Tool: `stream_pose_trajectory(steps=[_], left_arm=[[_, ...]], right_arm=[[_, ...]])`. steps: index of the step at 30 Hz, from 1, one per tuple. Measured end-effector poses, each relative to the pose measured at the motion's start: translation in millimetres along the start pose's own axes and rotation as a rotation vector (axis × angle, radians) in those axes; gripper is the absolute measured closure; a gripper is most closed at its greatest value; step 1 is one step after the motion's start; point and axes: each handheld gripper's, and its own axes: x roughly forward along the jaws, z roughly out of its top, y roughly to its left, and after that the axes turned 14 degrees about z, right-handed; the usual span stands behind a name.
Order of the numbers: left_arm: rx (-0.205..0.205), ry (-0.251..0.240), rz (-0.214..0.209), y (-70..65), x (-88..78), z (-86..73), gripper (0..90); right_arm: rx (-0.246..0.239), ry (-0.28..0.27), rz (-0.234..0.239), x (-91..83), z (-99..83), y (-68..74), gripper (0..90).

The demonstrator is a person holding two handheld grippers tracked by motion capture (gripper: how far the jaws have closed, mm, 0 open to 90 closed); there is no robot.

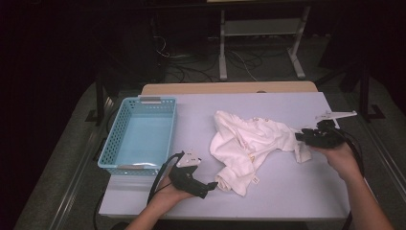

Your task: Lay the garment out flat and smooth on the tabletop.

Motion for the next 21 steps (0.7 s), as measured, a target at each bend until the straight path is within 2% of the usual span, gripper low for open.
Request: stream_pose_trajectory(steps=[4,9,17,20,21], left_arm=[[-0.001,0.0,0.0,0.4,0.4,0.3,0.0],[0.002,0.0,-0.002,0.0,0.6,0.7,0.0],[-0.001,-0.003,-0.002,-0.5,0.8,1.4,0.0],[-0.001,-0.004,-0.002,-0.5,0.7,1.3,0.0],[-0.001,-0.004,-0.001,-0.5,0.7,1.3,0.0]], right_arm=[[0.035,-0.013,-0.015,-13.3,-12.5,-2.0,57.7],[0.063,0.011,-0.024,-18.7,-27.7,-4.1,57.7],[0.111,0.11,-0.012,-5.1,-45.1,-9.6,58.0],[0.109,0.14,-0.015,1.2,-47.9,-10.1,63.3],[0.108,0.14,-0.019,1.0,-47.5,-10.2,69.1]])
